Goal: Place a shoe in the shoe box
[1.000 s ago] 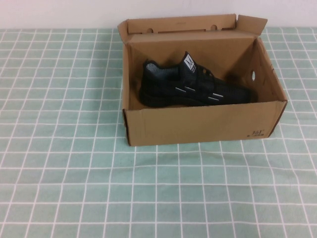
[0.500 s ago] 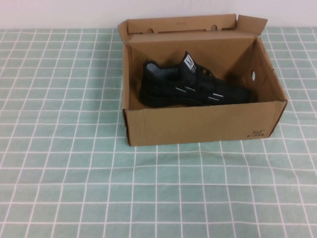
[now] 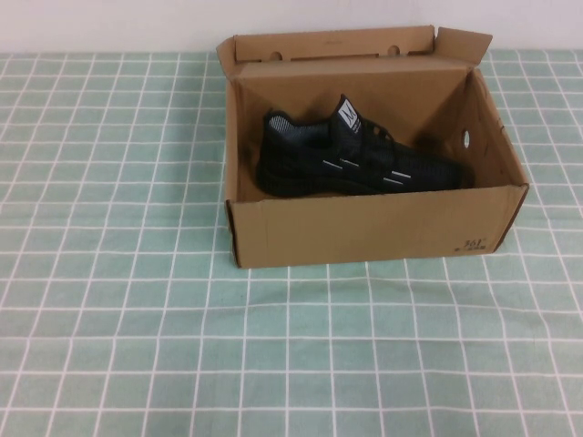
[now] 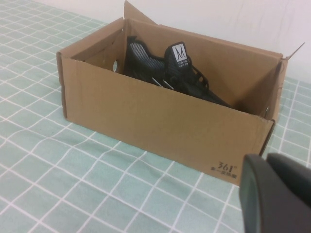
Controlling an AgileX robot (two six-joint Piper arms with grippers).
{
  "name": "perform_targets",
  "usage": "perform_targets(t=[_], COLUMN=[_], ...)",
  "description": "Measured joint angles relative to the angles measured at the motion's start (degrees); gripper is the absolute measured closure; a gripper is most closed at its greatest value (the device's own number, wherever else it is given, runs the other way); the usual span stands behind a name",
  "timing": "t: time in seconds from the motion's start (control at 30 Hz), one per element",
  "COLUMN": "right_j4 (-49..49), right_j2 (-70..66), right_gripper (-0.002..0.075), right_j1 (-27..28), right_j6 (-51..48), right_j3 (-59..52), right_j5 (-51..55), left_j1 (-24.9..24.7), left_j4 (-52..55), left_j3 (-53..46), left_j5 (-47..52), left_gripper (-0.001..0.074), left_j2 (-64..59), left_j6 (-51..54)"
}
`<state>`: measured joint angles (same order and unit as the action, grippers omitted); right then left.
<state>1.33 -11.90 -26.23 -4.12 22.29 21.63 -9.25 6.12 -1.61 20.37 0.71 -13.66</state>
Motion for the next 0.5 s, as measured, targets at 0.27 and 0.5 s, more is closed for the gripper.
perform_targets(t=[0.27,0.5], right_j4=[0.00,0.00], right_j2=[0.00,0.00], right_gripper=[0.0734,0.0734], right_j1=[0.00,0.00], right_j6=[0.00,0.00], right_j3=[0.00,0.00], right_j5=[0.00,0.00], left_j1=[0.10,0.10], left_j4=[0.73,0.73], left_j3=[0.00,0.00], left_j5=[1.16,1.20], left_gripper=[0.0738,0.0738], left_j2=[0.00,0.00], left_j6=[0.78,0.78])
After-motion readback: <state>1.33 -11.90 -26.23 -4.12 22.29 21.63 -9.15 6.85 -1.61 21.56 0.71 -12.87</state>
